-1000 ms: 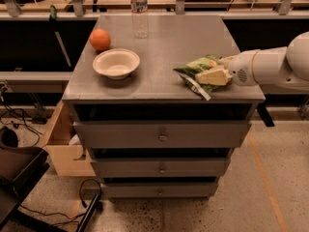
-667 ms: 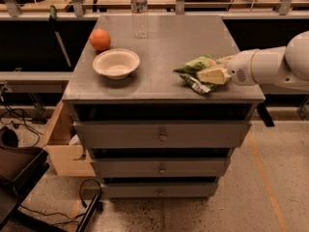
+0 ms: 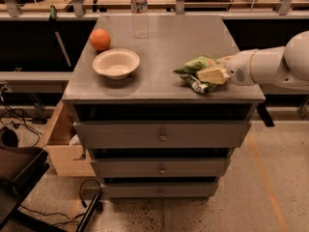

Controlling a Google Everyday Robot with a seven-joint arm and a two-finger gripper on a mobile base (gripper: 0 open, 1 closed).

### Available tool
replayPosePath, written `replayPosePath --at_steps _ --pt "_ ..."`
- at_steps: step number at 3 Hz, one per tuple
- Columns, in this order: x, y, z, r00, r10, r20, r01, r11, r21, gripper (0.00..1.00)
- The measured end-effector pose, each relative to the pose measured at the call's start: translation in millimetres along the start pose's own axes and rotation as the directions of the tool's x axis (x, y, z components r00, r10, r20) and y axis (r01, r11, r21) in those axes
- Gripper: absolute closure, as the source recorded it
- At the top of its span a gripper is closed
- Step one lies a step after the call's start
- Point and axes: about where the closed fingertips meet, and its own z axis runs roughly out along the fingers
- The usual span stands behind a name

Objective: Move green jalapeno chip bag near water bottle

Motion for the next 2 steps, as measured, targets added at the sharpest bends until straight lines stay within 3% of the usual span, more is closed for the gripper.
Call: replayPosePath --at_steps 1,2 --pt "-19 -7 -1 1.000 -0.021 0.017 0.020 0.9992 0.034 1.00" --pt "-69 -20 -21 0.995 -0.088 0.053 0.082 0.9907 0.108 1.00"
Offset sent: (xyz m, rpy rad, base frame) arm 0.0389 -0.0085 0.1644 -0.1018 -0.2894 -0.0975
